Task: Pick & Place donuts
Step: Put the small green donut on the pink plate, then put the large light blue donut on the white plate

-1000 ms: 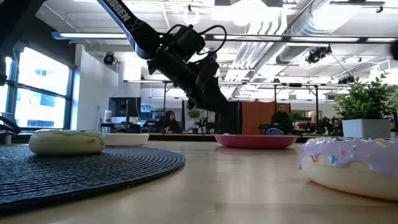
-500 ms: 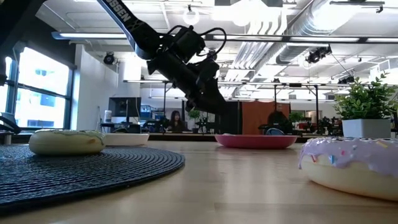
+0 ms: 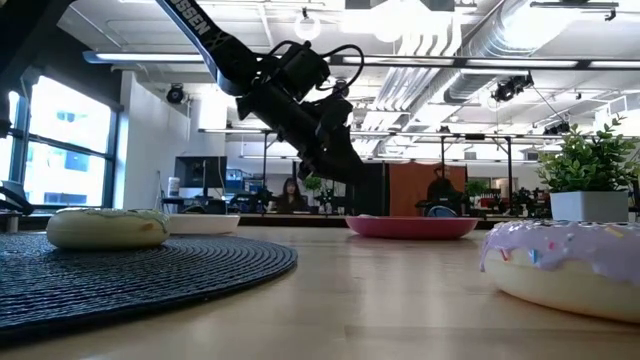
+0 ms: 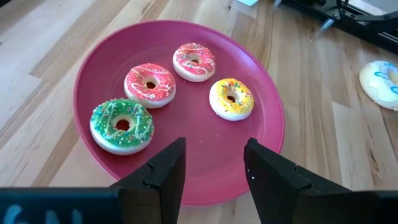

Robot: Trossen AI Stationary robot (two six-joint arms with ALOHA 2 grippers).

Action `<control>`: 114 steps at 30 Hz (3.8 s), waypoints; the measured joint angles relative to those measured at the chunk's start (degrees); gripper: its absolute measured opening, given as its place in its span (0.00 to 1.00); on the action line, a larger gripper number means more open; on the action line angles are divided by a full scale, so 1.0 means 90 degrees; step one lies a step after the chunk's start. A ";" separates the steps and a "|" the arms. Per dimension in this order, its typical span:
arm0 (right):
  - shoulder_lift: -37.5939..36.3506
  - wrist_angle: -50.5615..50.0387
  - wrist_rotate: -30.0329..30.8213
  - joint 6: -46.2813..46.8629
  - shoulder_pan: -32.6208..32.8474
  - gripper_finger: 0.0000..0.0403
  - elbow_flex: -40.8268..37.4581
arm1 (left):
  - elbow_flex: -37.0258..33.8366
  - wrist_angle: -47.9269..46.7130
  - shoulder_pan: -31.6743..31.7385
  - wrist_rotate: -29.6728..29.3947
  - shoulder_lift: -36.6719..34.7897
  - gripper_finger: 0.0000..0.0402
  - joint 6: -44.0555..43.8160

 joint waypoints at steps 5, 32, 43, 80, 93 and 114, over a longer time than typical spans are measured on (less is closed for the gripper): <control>-0.0055 -0.0043 -0.0335 -0.0113 -0.0203 0.05 0.0000 | 0.0000 0.0002 0.0000 0.0000 0.0000 0.39 0.0010; -0.0515 0.1119 0.3680 -0.2931 -0.5978 0.03 0.0005 | 0.0000 -0.0023 0.0010 0.0333 0.0000 0.39 0.0204; -0.0444 0.1607 0.2560 -0.3251 -0.7241 0.03 0.0003 | 0.0000 -0.1661 0.0015 0.0814 -0.0473 0.39 0.0850; -0.0763 0.1940 0.1744 -0.3877 -0.6714 0.37 0.0000 | -0.2415 -0.4725 -0.4204 -0.3157 -0.2888 0.39 -0.2074; -0.0770 0.2016 0.2000 -0.3827 -0.6532 0.38 0.0000 | -0.2661 -0.4388 -0.4197 -0.2676 -0.2974 0.39 -0.2344; -0.0770 0.2042 0.1998 -0.3827 -0.6532 0.38 0.0000 | -0.2305 -0.4332 -0.4197 -0.1918 -0.2376 0.39 -0.2191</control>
